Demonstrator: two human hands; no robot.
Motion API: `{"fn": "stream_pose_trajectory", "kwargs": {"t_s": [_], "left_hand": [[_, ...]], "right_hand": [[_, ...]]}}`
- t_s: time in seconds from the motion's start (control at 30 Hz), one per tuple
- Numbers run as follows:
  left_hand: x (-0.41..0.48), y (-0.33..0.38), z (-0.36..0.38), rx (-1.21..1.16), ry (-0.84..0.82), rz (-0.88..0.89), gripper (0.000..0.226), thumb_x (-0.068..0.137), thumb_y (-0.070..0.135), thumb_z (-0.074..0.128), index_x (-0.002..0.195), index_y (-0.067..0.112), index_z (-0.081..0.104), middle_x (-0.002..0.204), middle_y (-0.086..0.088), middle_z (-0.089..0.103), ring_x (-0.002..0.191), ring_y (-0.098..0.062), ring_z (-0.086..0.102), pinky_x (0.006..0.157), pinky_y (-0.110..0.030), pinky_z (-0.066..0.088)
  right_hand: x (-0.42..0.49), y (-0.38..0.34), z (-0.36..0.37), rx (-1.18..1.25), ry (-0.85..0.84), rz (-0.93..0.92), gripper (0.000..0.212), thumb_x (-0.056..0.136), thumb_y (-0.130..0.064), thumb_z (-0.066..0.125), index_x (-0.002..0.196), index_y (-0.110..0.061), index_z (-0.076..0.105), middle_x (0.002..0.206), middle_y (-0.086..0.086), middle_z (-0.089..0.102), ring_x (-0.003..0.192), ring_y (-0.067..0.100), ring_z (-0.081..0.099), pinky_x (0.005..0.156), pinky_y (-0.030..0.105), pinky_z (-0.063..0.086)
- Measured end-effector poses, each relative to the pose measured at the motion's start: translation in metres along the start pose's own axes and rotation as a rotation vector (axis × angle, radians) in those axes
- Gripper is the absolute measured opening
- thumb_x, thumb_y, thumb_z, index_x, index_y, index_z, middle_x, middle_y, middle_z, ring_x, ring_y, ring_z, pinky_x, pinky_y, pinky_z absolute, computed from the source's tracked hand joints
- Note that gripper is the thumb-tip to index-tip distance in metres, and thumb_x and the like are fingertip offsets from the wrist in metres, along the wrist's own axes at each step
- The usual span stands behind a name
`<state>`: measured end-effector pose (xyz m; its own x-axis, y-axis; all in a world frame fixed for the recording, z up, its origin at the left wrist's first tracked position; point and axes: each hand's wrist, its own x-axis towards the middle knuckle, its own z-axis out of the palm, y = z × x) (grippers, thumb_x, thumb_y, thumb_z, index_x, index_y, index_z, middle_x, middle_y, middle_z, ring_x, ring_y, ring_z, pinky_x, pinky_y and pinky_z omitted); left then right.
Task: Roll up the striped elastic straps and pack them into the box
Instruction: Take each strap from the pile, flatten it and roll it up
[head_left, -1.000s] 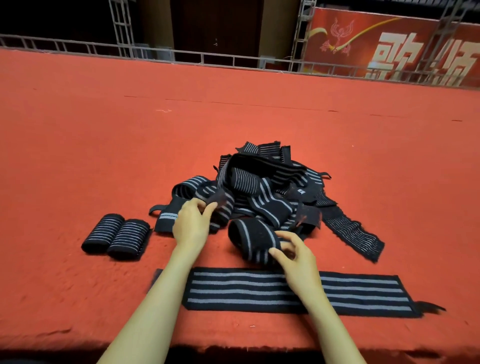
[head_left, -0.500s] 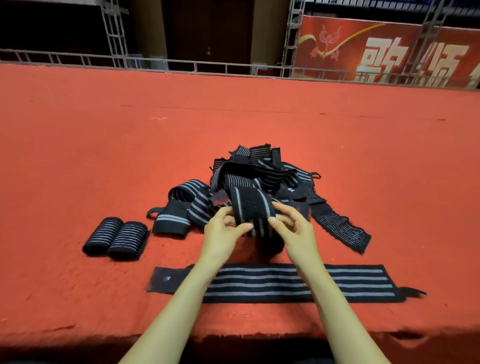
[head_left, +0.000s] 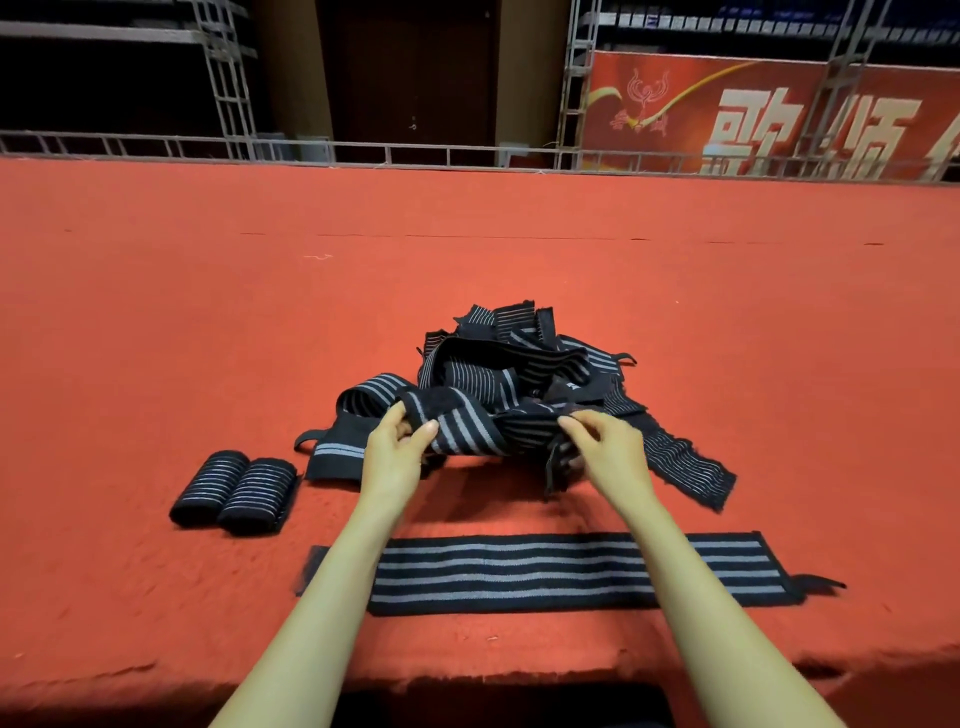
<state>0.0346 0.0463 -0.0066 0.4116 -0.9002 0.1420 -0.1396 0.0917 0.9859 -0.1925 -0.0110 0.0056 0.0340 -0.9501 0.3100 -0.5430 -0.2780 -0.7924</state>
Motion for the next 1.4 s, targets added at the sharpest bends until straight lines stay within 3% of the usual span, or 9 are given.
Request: {"fn": "stream_pose_trajectory", "kwargs": {"t_s": [0.13,0.33,0.47,0.57,0.67,0.77,0.87,1.13,1.4], "left_hand": [[-0.006,0.013,0.002,0.01,0.027,-0.001,0.061,0.087,0.031,0.063,0.141,0.012,0.042,0.139,0.003,0.046,0.127,-0.014,0.044,0.108,-0.042,0.038],[0.001,0.001,-0.026,0.102,-0.011,0.054,0.025,0.091,0.012,0.057,0.115,0.014,0.066,0.109,0.001,0.07,0.105,-0.016,0.063,0.097,-0.041,0.048],[0.009,-0.005,-0.037,0.242,0.043,-0.04,0.006,0.09,0.014,0.06,0.092,0.017,0.066,0.092,0.001,0.068,0.09,-0.02,0.061,0.079,-0.032,0.045],[0.013,-0.008,-0.031,0.444,0.177,-0.093,0.03,0.087,0.013,0.064,0.115,0.007,0.053,0.116,-0.01,0.056,0.1,-0.021,0.054,0.086,-0.029,0.039],[0.012,0.0,-0.017,0.562,0.287,0.249,0.039,0.087,0.002,0.058,0.125,0.002,0.048,0.129,-0.014,0.045,0.121,-0.029,0.044,0.104,-0.034,0.031],[0.012,0.016,0.01,0.643,0.001,0.572,0.045,0.088,0.014,0.062,0.131,0.008,0.05,0.134,-0.007,0.047,0.128,-0.023,0.039,0.111,-0.031,0.027],[0.015,0.024,0.041,0.703,-0.266,0.488,0.057,0.089,0.03,0.062,0.141,0.02,0.04,0.143,0.002,0.042,0.134,-0.014,0.034,0.112,-0.029,0.025],[0.016,-0.003,0.046,0.46,-0.049,0.28,0.006,0.087,0.021,0.063,0.083,0.02,0.066,0.072,0.006,0.066,0.07,-0.001,0.059,0.07,-0.026,0.042],[0.009,0.012,0.014,0.259,0.064,0.207,0.006,0.089,0.019,0.062,0.083,0.017,0.063,0.069,0.008,0.062,0.061,0.003,0.051,0.062,-0.017,0.038]], "right_hand": [[0.035,-0.005,-0.005,0.078,-0.003,0.169,0.014,0.091,-0.022,0.061,0.082,-0.016,0.069,0.073,0.005,0.069,0.044,0.011,0.062,0.064,0.028,0.049],[0.079,-0.009,-0.009,0.334,0.038,0.376,0.016,0.089,-0.015,0.065,0.078,-0.004,0.067,0.079,0.008,0.061,0.043,0.015,0.062,0.076,0.041,0.056],[0.091,-0.027,0.0,0.3,0.056,0.304,0.023,0.088,-0.016,0.066,0.065,-0.018,0.063,0.07,0.004,0.063,0.051,0.018,0.062,0.075,0.044,0.058],[0.088,-0.03,0.014,0.117,-0.003,0.191,0.021,0.086,-0.028,0.065,0.064,-0.025,0.063,0.07,-0.001,0.067,0.066,0.025,0.068,0.078,0.046,0.056],[0.076,-0.032,0.021,0.044,-0.043,0.065,0.014,0.086,-0.033,0.062,0.075,-0.026,0.067,0.079,-0.004,0.07,0.079,0.02,0.067,0.08,0.04,0.054],[0.061,-0.037,0.017,0.01,-0.152,-0.078,0.01,0.089,-0.028,0.063,0.082,-0.023,0.068,0.077,-0.008,0.067,0.071,0.011,0.062,0.076,0.03,0.05],[0.047,-0.038,0.011,0.037,-0.264,-0.176,0.01,0.089,-0.025,0.065,0.085,-0.018,0.07,0.082,-0.001,0.07,0.071,0.013,0.065,0.072,0.028,0.051],[0.035,-0.004,0.006,0.039,-0.393,-0.162,0.031,0.093,-0.005,0.051,0.121,-0.017,0.058,0.12,-0.008,0.061,0.112,0.002,0.055,0.1,0.019,0.04],[0.027,0.042,0.027,-0.314,-0.387,-0.168,0.048,0.093,-0.018,0.059,0.139,-0.019,0.047,0.141,-0.002,0.05,0.132,0.014,0.043,0.107,0.021,0.027]]}}
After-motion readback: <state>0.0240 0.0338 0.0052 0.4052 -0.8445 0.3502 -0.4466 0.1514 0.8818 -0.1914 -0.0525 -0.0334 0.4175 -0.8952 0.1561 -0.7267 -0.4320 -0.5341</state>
